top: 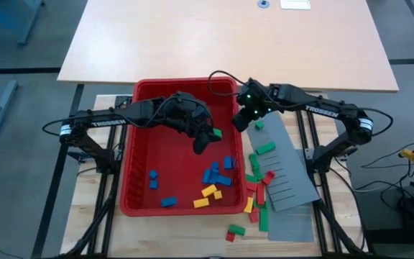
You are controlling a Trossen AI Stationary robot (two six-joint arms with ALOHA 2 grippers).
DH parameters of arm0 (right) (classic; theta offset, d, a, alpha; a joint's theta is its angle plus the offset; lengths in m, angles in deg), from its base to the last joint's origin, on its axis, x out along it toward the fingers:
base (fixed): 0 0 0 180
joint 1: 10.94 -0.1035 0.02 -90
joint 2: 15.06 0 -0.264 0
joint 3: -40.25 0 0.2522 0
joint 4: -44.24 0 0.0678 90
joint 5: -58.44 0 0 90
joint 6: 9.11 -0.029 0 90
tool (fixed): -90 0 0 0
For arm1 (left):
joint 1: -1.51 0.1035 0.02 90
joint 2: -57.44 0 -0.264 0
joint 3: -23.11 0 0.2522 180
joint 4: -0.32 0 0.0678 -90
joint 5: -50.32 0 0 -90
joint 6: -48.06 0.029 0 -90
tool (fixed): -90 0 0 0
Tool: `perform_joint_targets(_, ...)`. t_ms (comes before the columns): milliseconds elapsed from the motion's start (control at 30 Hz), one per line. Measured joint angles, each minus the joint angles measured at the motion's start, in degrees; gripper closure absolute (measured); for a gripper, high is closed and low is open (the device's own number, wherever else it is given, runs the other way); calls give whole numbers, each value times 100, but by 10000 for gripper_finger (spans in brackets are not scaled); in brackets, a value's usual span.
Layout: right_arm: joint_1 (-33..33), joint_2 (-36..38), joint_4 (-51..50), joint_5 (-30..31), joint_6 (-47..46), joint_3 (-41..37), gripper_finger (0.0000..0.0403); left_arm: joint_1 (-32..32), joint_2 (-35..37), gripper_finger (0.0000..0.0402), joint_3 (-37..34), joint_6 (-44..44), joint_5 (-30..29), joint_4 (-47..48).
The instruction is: Sort blocks
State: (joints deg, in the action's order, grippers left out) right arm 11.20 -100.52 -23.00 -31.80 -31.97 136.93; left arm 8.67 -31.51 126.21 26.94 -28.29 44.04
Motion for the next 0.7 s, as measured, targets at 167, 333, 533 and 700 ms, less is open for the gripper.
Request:
perform_joint_targets(167, 34, -145, 40, -190, 42, 11, 403, 0, 25, 290, 2, -2, -39, 113)
perform_joint_targets(333, 38, -203, 366, -392, 39, 13, 403, 0, 40, 290, 0, 7, -39, 116)
perform_joint_targets(533, 27, -219, 870, -682, -8, 0, 403, 0, 48, 290, 1, 65, -37, 153)
perform_joint_targets(700, 29, -173, 816, -654, -49, 0, 403, 0, 48, 290, 0, 138, -41, 136)
